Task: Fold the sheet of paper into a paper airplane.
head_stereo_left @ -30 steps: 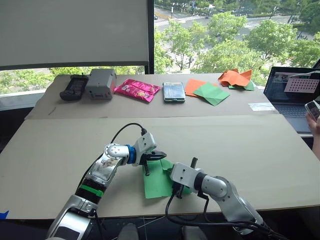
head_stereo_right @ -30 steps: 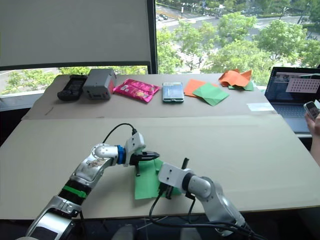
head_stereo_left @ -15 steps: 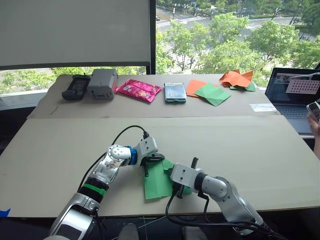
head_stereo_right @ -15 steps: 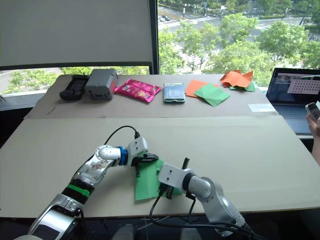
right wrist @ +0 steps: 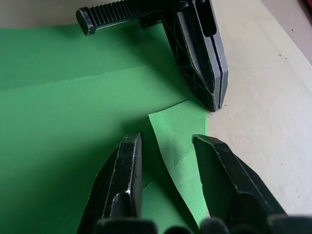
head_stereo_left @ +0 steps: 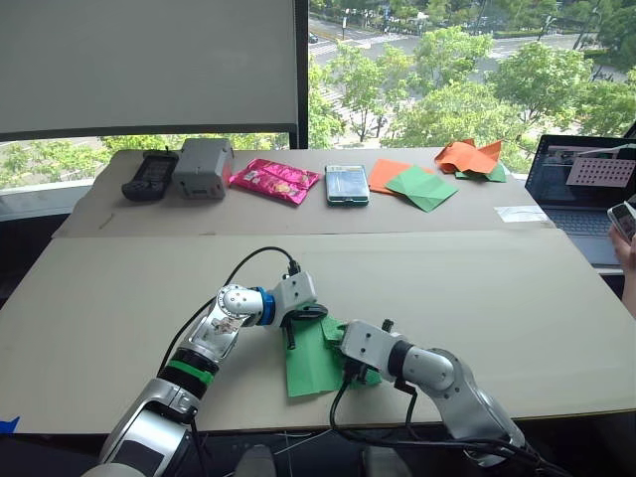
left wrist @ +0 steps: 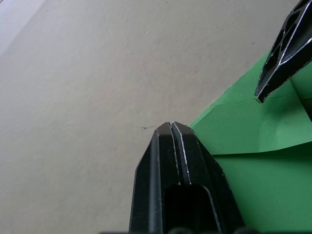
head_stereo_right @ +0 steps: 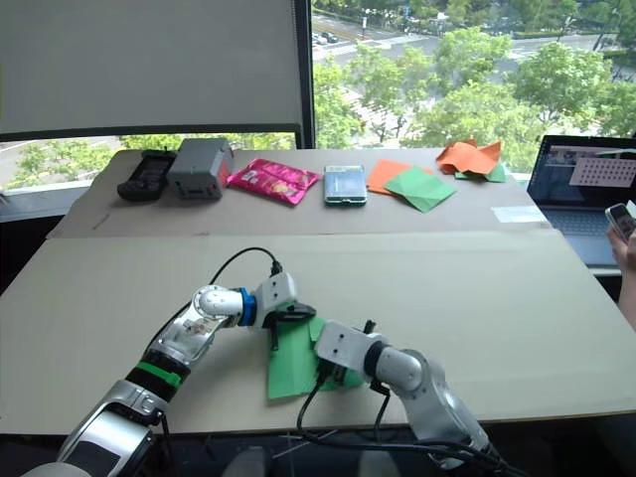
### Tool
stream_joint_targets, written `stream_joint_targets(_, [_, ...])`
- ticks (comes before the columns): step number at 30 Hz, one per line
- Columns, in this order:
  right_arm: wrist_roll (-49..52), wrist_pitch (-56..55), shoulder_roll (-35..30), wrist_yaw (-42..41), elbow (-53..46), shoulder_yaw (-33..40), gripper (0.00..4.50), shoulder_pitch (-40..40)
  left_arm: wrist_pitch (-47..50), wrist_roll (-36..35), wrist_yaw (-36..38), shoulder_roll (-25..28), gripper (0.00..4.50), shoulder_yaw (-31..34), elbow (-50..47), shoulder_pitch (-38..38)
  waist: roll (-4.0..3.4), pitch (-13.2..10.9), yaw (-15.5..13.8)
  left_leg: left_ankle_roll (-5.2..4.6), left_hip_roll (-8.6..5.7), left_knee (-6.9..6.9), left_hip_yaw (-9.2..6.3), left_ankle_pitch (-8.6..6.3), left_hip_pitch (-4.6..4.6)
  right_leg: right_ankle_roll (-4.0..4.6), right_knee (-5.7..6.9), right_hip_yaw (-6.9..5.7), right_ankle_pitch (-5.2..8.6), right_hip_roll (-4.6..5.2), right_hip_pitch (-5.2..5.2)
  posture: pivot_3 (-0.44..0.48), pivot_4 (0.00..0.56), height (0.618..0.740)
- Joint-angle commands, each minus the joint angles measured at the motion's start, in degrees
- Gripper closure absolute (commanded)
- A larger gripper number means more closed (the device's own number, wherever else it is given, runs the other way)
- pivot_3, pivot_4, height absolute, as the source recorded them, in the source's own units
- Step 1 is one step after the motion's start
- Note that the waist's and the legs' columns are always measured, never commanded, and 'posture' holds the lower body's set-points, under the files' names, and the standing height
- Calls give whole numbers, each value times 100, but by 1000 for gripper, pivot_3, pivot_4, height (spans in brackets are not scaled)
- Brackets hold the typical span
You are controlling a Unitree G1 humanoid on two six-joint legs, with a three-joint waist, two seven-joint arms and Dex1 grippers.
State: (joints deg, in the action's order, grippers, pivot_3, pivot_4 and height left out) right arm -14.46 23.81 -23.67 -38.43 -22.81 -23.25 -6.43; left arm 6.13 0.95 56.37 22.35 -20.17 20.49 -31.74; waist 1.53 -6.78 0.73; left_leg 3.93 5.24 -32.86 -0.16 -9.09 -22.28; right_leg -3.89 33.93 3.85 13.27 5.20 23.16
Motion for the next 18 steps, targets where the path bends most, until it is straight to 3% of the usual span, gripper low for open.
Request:
stream_joint_targets(1, [682, 377, 211, -138, -513, 500, 1856, -176, 25, 240, 28, 99, 4500, -134, 172, 42, 0, 0, 0, 0, 0, 0, 0, 0, 0, 0, 2, 0, 0, 0, 0, 0, 150, 718])
stream_joint_targets(3, [984, 827, 519, 41, -478, 825, 1856, -403, 2, 259, 20, 107, 4500, -141, 182, 41, 0, 0, 6, 0, 0, 0, -1, 0, 0, 0, 5, 0, 0, -1, 0, 0, 150, 718])
stream_joint_targets(11, [1245, 1349, 774, 374, 30, 901, 4476, -782, -40, 293, 16, 124, 4500, -109, 162, 46, -6, 5, 3, 0, 0, 1, -3, 0, 1, 0, 8, 0, 0, -1, 0, 0, 150, 718])
stream_joint_targets(18, [1196, 1220, 761, 531, 532, 597, 4476, -881, -56, 308, -2, 119, 4500, -89, 174, 35, -6, 5, 8, 0, 0, 2, -3, 0, 1, 0, 9, 0, 0, -1, 2, 0, 150, 718])
